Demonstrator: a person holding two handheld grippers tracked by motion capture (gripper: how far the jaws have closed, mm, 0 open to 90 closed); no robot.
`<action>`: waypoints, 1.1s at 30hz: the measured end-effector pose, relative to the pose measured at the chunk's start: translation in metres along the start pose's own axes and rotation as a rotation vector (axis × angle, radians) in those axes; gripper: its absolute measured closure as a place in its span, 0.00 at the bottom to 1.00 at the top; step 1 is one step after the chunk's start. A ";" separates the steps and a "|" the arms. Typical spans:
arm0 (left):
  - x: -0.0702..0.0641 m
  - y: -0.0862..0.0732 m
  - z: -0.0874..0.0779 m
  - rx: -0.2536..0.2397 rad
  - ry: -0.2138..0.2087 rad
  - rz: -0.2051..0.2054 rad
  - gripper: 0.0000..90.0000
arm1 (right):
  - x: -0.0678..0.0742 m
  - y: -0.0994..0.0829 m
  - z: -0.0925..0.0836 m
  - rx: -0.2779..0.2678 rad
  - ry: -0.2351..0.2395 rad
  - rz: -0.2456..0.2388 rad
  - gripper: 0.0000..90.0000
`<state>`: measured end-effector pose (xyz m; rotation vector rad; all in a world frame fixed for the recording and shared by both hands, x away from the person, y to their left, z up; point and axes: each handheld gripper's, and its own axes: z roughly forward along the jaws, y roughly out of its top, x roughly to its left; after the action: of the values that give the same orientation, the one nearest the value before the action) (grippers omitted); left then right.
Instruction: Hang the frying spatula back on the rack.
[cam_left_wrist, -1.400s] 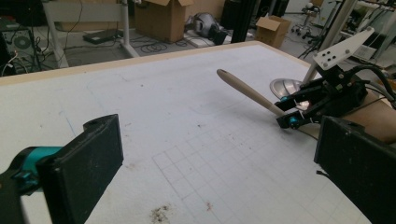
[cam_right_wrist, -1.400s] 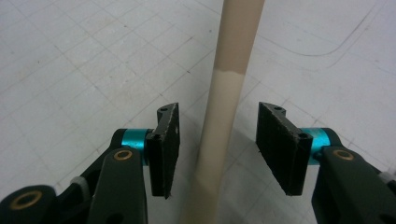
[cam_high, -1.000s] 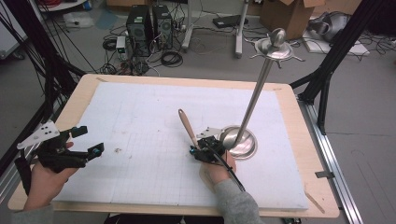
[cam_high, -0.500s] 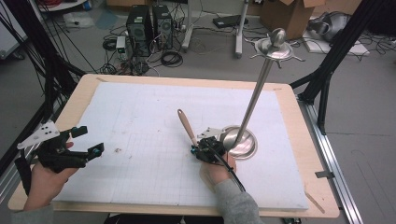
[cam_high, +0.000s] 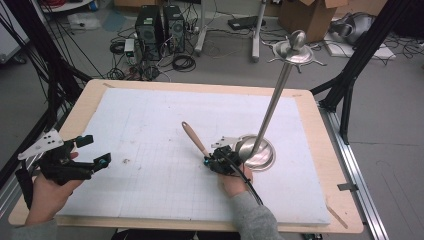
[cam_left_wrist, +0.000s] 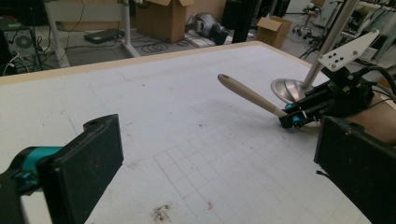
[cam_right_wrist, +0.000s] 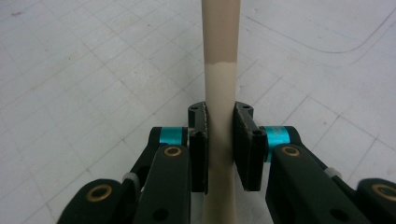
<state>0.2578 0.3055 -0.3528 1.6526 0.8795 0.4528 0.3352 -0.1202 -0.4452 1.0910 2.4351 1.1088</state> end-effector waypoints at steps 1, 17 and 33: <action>0.000 0.000 0.000 0.001 0.000 0.001 0.02 | 0.000 0.000 0.000 0.002 0.002 0.003 0.87; 0.000 0.001 0.000 -0.006 -0.002 0.000 0.02 | 0.000 0.002 -0.010 -0.016 0.035 -0.013 0.87; 0.001 0.004 0.004 -0.006 -0.015 0.007 0.02 | -0.001 0.008 -0.047 -0.074 0.099 -0.043 0.87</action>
<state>0.2622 0.3035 -0.3502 1.6523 0.8603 0.4469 0.3167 -0.1432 -0.4072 0.9785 2.4580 1.2575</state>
